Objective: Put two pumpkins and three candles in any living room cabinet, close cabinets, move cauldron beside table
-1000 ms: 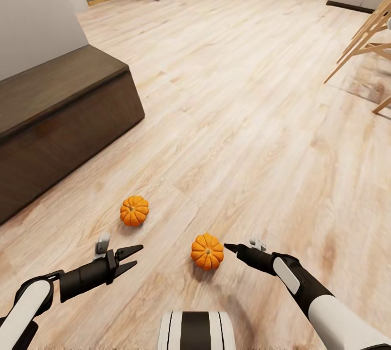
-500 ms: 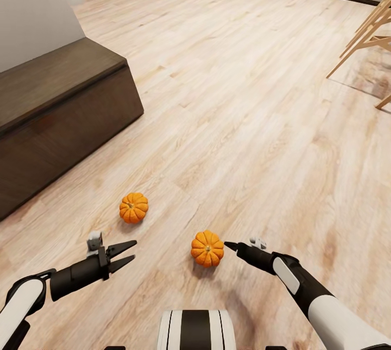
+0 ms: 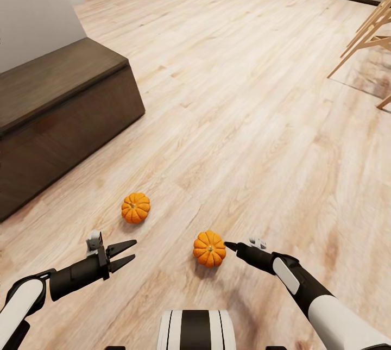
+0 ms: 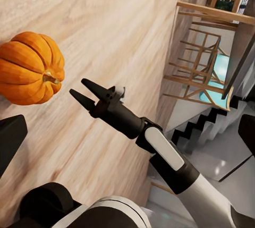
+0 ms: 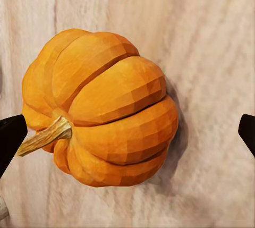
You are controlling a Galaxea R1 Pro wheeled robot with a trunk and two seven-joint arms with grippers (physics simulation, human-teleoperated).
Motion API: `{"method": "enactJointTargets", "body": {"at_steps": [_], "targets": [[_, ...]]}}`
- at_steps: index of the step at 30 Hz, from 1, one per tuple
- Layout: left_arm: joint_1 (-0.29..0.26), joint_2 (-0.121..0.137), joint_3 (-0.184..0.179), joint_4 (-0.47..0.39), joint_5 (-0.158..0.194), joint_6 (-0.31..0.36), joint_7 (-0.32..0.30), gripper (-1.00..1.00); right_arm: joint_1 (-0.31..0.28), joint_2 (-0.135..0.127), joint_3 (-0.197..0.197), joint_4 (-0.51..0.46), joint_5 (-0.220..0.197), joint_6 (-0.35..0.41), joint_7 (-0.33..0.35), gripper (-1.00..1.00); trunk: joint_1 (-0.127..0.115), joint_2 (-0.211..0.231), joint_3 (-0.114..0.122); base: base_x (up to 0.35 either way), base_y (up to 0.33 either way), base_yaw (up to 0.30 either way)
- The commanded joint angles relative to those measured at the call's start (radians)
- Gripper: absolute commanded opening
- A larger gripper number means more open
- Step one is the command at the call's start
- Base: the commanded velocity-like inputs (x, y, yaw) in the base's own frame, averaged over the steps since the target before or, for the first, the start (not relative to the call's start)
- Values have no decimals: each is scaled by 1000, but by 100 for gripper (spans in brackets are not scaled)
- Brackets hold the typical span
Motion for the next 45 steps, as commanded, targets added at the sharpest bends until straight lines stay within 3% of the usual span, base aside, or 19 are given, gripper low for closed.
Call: {"method": "enactJointTargets", "body": {"at_steps": [1, 45], "targets": [[0, 0, 1, 0, -5, 4, -6, 100, 0, -1, 5, 0, -7, 3, -1, 100, 0, 0, -1, 0, 27, 0], [0, 0, 1, -3, -5, 4, -6, 100, 0, 0, 14, 2, -1, 33, -17, 100, 0, 0, -1, -10, 26, 0]]}}
